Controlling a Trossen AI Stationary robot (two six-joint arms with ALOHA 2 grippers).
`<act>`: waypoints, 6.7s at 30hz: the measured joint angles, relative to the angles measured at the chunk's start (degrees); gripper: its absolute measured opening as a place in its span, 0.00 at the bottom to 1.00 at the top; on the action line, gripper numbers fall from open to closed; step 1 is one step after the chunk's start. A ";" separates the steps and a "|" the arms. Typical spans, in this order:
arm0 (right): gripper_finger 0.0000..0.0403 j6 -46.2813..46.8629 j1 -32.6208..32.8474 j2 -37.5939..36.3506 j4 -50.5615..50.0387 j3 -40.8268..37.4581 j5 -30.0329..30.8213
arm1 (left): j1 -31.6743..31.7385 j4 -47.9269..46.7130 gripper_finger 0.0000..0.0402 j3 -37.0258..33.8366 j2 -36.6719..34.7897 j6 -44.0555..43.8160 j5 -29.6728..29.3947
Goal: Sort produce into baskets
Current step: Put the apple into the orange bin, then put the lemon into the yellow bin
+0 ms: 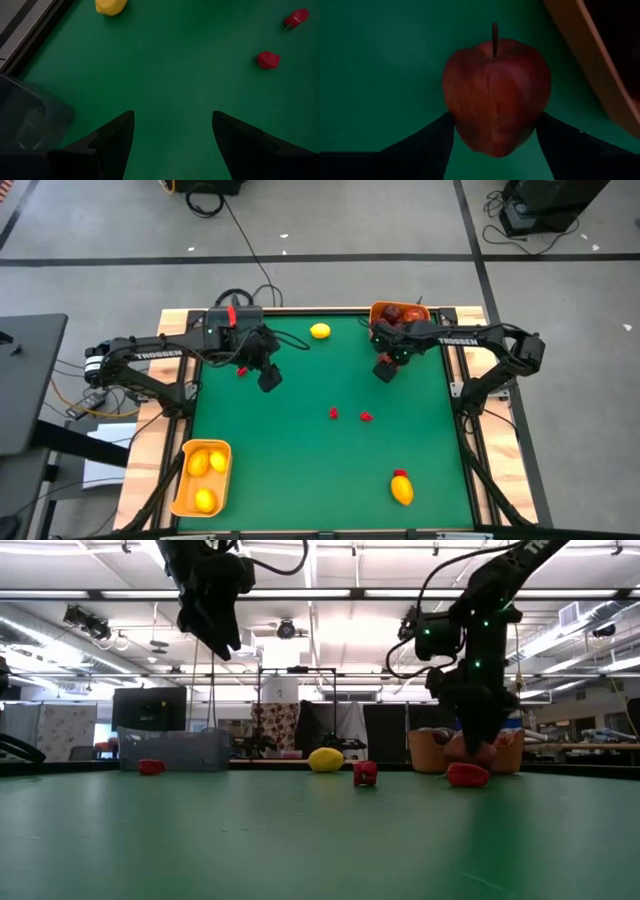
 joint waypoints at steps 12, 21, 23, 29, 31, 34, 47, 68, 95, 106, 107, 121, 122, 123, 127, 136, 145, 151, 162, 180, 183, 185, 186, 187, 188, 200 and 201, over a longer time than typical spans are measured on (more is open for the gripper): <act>0.40 -4.24 -0.65 -6.32 -2.58 13.52 0.04 | 0.00 -2.04 0.68 0.00 0.00 -1.14 -0.02; 0.38 -7.08 -9.56 -7.57 -2.78 15.81 -2.76 | 0.02 -2.14 0.68 0.00 0.00 -1.49 -0.02; 0.40 -4.89 -9.54 -7.37 -1.84 15.81 -7.80 | 0.01 -2.14 0.68 0.00 0.00 -1.57 -0.01; 0.49 -4.27 -5.32 -7.00 -0.46 15.78 -7.20 | -0.14 -2.34 0.67 0.00 0.00 -1.36 0.94; 0.53 -4.64 -4.03 -7.00 0.59 15.56 -5.93 | -0.34 -2.36 0.65 0.00 0.00 -1.20 1.76; 0.59 -4.65 -2.50 -7.00 0.03 15.49 -5.94 | -1.32 -2.04 0.61 -0.27 -0.02 -1.09 2.63; 0.76 2.45 3.61 -7.00 1.61 15.44 -4.47 | -5.57 23.22 0.53 -23.04 -10.08 -10.72 15.08; 0.76 8.41 7.87 -7.00 1.94 3.38 -6.63 | -12.76 21.74 0.53 -19.52 -25.36 -14.97 14.20; 0.76 24.77 25.81 -7.00 1.65 1.58 -0.32 | -6.48 23.21 0.53 -19.67 -24.36 -3.88 21.42; 0.79 15.92 23.93 -7.00 -1.62 1.61 5.42 | -6.28 23.28 0.53 -19.67 -17.92 -3.96 27.44; 0.80 16.60 23.21 -7.00 -2.93 1.61 6.49 | -6.25 23.30 0.53 -19.67 -17.43 -4.34 26.93; 0.98 20.73 16.07 -7.02 0.89 -6.33 -0.38 | -6.29 23.73 0.53 -19.67 -15.26 -8.48 24.37; 0.97 21.00 15.73 -7.02 1.54 -7.19 -0.79 | -6.29 23.72 0.53 -19.67 -15.26 -8.80 24.12; 0.97 21.11 15.44 -7.02 2.69 -8.01 -1.03 | -6.29 23.76 0.53 -19.67 -15.26 -9.01 23.96; 0.91 20.96 14.34 -7.02 4.63 -9.64 -2.17 | -6.29 23.74 0.53 -19.67 -15.26 -9.28 23.82; 0.71 17.99 11.27 -7.02 5.25 -6.25 -3.37 | -6.29 24.19 0.53 -19.67 -15.26 -11.55 22.00; 0.73 9.72 7.00 -7.02 5.28 6.72 -2.03 | -6.29 28.48 0.53 -19.69 -16.55 -15.91 15.30; 0.73 2.99 -0.15 -7.02 4.08 12.56 2.90 | -6.29 26.99 0.53 -19.69 -20.40 -17.80 12.09; 0.76 -4.80 -16.35 -7.02 8.07 8.98 9.96 | -6.27 11.00 0.53 -19.67 -25.66 -28.11 0.13; 0.86 -10.90 -24.23 -7.02 13.58 3.40 8.64 | -6.19 10.69 0.63 -19.67 -25.64 -26.68 -1.55; 0.86 -10.47 -23.74 -7.02 13.34 4.43 8.56 | -6.19 10.69 0.66 -19.67 -25.64 -26.67 -1.55; 0.86 -10.06 -23.06 -7.02 13.00 5.69 7.96 | -6.19 10.67 0.68 -19.67 -25.64 -26.67 -1.40; 0.86 -9.79 -22.73 -7.02 12.63 6.39 7.64 | -6.19 10.65 0.69 -19.67 -25.62 -26.64 -1.05; 0.86 -9.54 -22.37 -7.02 12.40 7.09 7.38 | -6.19 10.54 0.70 -19.67 -25.62 -26.65 -0.71; 0.86 -9.27 -21.99 -7.02 12.40 7.73 7.10 | -6.19 10.25 0.70 -19.67 -25.62 -26.64 -0.23; 0.86 -8.88 -16.43 -7.02 12.56 14.42 7.32 | -6.19 6.03 0.71 -19.67 -25.62 -26.66 1.07; 0.86 -8.90 -15.95 -7.02 13.01 15.16 7.26 | -6.19 6.04 0.71 -19.67 -25.62 -26.64 1.07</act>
